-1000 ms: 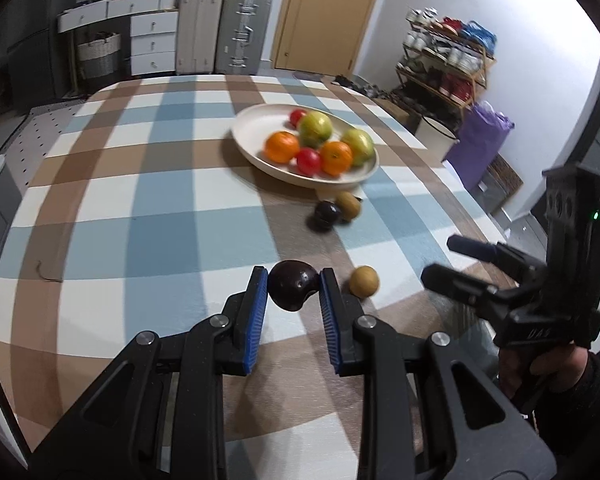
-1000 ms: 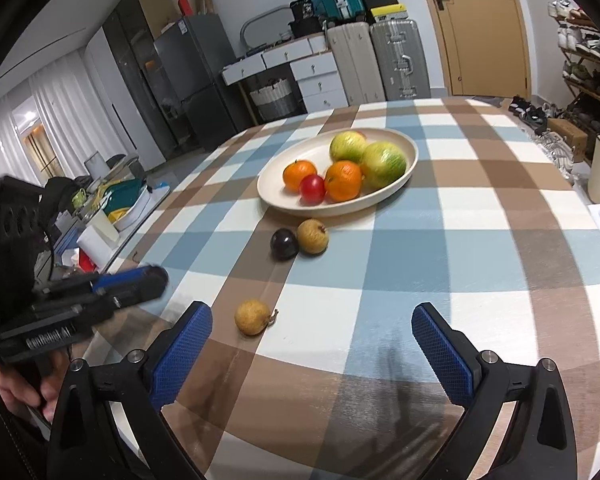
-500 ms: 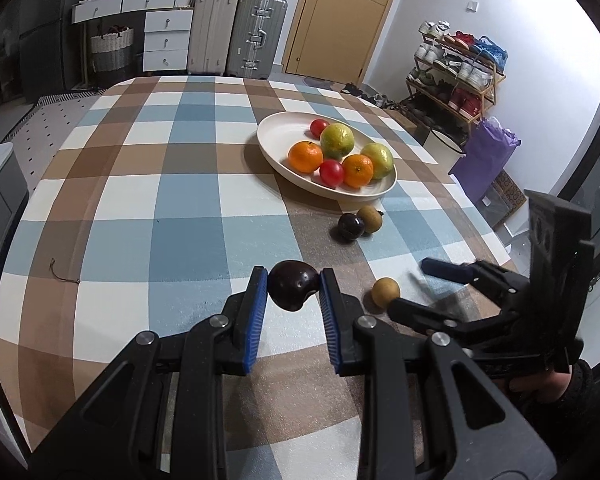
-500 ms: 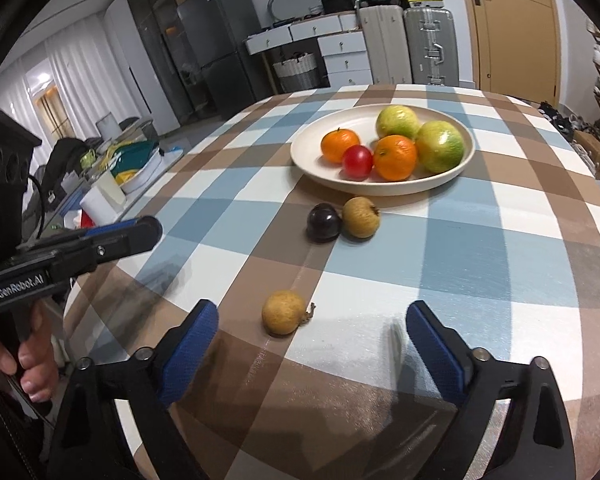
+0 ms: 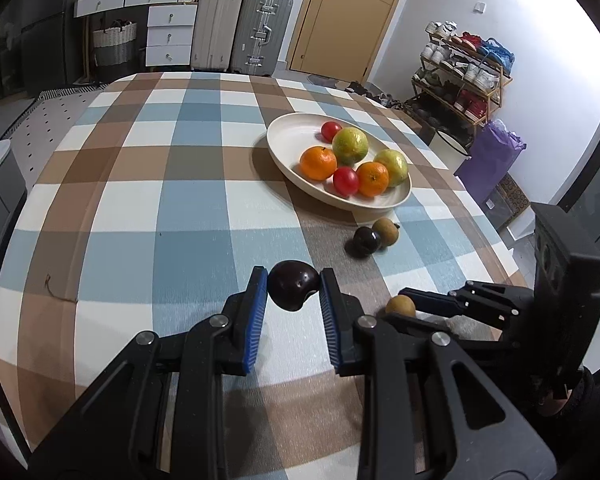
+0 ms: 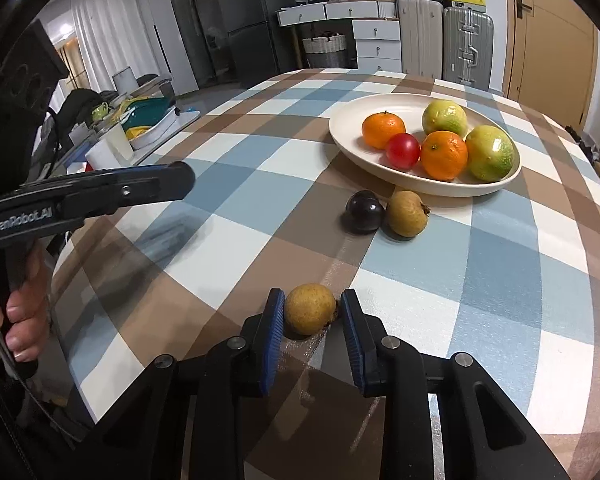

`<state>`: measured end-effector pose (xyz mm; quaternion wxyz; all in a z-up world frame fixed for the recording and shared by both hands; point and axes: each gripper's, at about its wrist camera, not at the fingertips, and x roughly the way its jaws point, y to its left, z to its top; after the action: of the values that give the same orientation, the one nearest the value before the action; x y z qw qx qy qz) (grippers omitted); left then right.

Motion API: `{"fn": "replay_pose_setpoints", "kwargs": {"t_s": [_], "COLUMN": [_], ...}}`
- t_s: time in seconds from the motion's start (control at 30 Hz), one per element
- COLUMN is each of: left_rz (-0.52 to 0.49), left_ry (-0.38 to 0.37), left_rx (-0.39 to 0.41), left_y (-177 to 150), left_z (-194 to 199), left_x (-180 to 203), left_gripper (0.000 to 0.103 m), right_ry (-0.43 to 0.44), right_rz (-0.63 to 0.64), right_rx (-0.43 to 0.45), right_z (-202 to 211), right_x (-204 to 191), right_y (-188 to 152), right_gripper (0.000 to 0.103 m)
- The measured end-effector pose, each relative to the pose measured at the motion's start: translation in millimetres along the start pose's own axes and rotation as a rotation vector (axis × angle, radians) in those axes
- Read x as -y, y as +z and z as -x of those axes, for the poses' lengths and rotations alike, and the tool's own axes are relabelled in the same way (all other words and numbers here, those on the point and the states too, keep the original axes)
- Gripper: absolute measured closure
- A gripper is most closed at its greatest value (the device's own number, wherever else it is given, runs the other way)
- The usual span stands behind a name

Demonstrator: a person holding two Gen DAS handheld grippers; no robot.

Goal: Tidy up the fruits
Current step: 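Grasp a small brown fruit with the right tool while the left tool holds the plum, then carry the plum and brown fruit onto the plate and open both tools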

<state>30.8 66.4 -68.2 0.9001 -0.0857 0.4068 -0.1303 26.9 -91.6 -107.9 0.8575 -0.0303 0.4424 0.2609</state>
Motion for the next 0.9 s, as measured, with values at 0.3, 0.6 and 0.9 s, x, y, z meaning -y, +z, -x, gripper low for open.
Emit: {"fn": "replay_pose_setpoints", "kwargs": {"t_s": [0.3, 0.6, 0.9], "left_rz": [-0.001, -0.016, -0.034], "left_ry": [-0.025, -0.043, -0.056], "left_rx": [-0.018, -0.031, -0.034], "left_y": [33.2, 68.0, 113.9], "left_z": [-26.2, -52.5, -81.3], "left_x": [4.6, 16.0, 21.8], "left_gripper": [0.08, 0.08, 0.08], "right_ry": [0.055, 0.083, 0.088], "right_rz": [-0.093, -0.118, -0.139], "right_rx": [0.088, 0.136, 0.151], "right_z": [20.5, 25.3, 17.9], "right_x": [28.7, 51.0, 80.5], "right_y": [22.0, 53.9, 86.4], "right_gripper": [0.074, 0.074, 0.074]}}
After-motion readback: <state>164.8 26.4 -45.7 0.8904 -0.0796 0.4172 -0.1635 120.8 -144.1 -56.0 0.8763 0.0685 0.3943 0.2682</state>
